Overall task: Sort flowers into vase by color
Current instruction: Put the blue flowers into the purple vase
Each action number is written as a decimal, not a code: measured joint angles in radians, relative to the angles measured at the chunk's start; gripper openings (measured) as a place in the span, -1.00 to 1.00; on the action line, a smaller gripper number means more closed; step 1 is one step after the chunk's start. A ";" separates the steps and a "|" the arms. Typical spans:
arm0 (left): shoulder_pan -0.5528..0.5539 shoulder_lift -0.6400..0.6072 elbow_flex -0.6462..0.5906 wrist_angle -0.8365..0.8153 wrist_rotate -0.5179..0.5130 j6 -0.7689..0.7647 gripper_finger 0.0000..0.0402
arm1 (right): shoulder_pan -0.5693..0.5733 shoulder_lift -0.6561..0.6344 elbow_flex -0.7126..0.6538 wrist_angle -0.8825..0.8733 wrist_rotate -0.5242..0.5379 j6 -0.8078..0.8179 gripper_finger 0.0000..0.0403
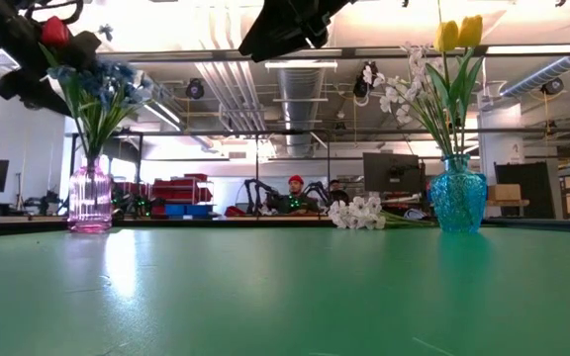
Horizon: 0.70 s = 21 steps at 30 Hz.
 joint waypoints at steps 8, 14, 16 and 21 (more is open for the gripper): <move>0.000 0.006 -0.012 0.005 -0.024 -0.012 0.79 | -0.002 0.000 0.000 0.000 0.000 -0.008 0.13; 0.000 0.015 -0.004 -0.018 -0.023 -0.003 0.79 | -0.002 0.000 0.000 0.000 0.000 -0.003 0.13; 0.000 0.014 -0.004 -0.018 -0.025 -0.002 0.79 | -0.002 0.000 0.000 0.000 0.000 -0.003 0.13; 0.000 0.014 -0.004 -0.017 -0.025 -0.002 0.79 | -0.002 0.000 0.000 0.000 0.000 -0.003 0.13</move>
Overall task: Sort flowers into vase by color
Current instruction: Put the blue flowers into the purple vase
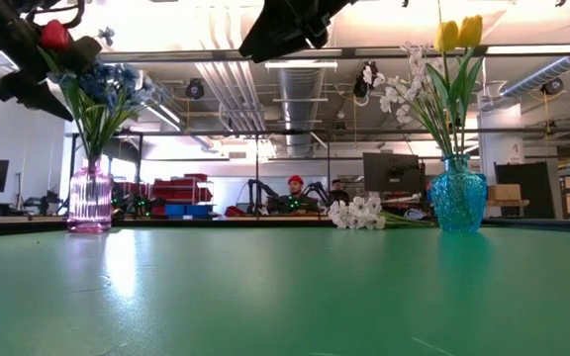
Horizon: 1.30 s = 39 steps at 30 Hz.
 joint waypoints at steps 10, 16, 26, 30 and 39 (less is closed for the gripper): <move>0.000 0.000 0.000 0.000 0.000 -0.004 0.79 | 0.000 0.000 0.000 0.000 0.000 0.000 0.13; 0.000 0.000 -0.001 -0.006 0.001 -0.013 0.79 | 0.000 0.000 0.000 0.000 0.000 -0.007 0.13; 0.000 0.019 -0.002 -0.022 0.002 -0.042 0.79 | 0.000 0.000 0.000 -0.008 0.000 -0.007 0.13; 0.000 0.035 -0.002 -0.019 0.002 -0.053 0.84 | 0.000 0.000 -0.001 -0.008 0.000 -0.006 0.13; 0.000 0.038 0.005 -0.013 0.003 -0.052 0.95 | 0.000 0.000 -0.001 -0.013 0.000 0.025 0.13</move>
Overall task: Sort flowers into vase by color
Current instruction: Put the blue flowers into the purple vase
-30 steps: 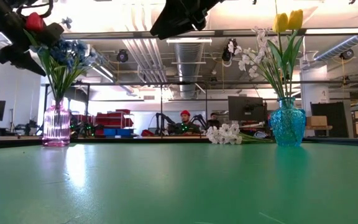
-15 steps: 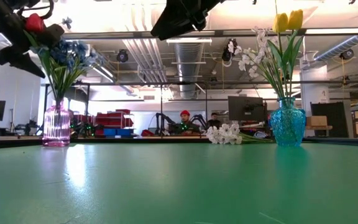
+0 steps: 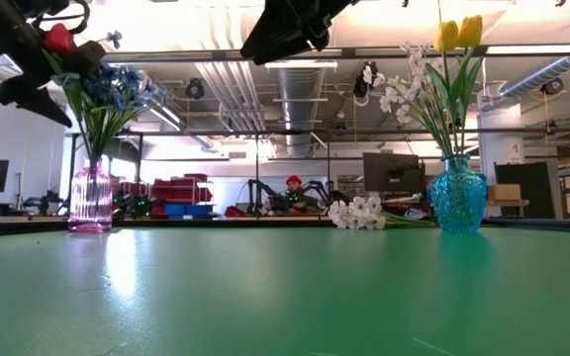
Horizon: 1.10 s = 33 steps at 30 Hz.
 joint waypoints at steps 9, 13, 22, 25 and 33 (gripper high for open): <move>0.000 0.014 0.098 -0.102 -0.002 0.100 0.94 | 0.000 0.000 0.000 -0.002 0.000 0.020 0.13; 0.000 0.015 0.125 -0.119 -0.003 0.123 0.94 | -0.002 0.003 0.000 0.003 0.000 0.019 0.13; 0.000 0.004 0.134 -0.122 -0.002 0.123 0.94 | -0.017 0.004 -0.002 0.021 0.000 0.019 0.13; 0.000 0.004 0.125 -0.127 -0.002 0.123 0.94 | -0.018 0.004 -0.003 0.034 0.000 0.020 0.13; 0.000 0.000 0.089 -0.099 -0.002 0.106 0.94 | -0.022 0.004 -0.015 0.046 -0.001 0.032 0.14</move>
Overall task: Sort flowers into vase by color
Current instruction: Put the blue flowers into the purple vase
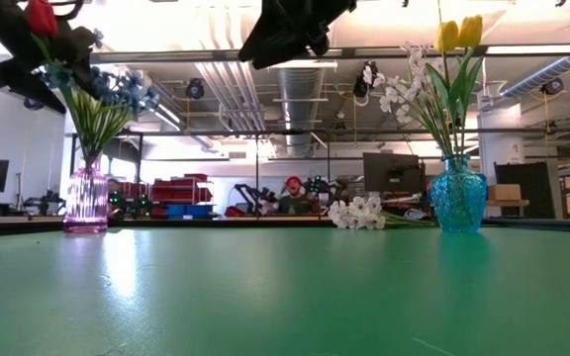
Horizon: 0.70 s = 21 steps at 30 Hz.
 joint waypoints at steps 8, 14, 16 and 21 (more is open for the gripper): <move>0.000 -0.012 -0.040 0.023 -0.003 -0.026 0.94 | -0.028 0.000 -0.086 0.204 -0.073 -0.003 0.30; 0.000 -0.035 -0.069 0.061 0.000 -0.029 0.94 | -0.049 0.048 -0.112 0.386 -0.080 -0.016 0.46; 0.000 -0.040 -0.073 0.061 0.003 -0.034 0.94 | -0.057 0.074 -0.102 0.386 -0.080 -0.023 0.50; 0.000 -0.041 -0.091 0.067 0.003 -0.043 0.94 | -0.092 0.139 -0.066 0.444 -0.094 -0.022 0.58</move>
